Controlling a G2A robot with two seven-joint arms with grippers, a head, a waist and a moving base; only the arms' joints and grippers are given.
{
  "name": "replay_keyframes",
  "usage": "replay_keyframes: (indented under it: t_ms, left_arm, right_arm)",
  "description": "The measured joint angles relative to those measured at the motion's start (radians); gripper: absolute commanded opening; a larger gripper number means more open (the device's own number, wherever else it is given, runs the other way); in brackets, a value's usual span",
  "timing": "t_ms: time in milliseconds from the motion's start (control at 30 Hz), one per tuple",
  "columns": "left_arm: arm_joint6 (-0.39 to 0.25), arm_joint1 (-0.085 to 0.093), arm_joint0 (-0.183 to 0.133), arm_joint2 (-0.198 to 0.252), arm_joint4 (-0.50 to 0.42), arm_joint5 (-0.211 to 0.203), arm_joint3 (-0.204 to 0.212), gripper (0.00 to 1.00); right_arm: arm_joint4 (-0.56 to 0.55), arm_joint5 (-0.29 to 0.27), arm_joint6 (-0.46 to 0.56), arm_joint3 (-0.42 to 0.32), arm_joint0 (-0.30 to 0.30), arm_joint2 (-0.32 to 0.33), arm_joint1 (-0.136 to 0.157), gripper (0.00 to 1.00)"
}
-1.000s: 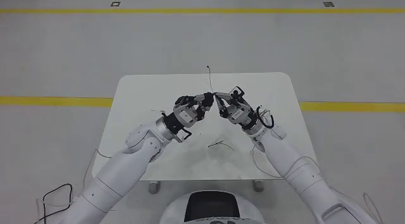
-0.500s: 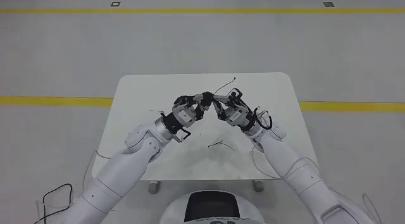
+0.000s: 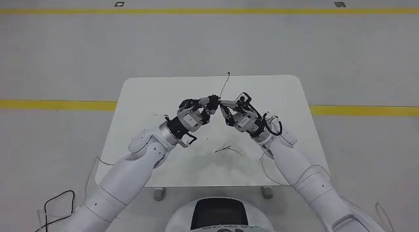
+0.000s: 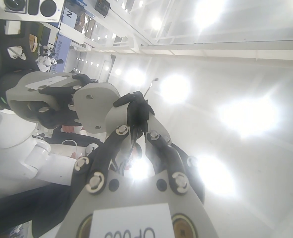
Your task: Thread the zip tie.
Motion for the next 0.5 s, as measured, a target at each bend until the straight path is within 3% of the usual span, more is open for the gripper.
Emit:
replay_keyframes:
  t_ms: [500]
  left_arm:
    - [0.002,-0.007,0.01,-0.019,0.011,0.001,-0.005,0.0]
  right_arm:
    - [-0.032,0.016,-0.012,-0.016,-0.026,0.033,0.001,0.0]
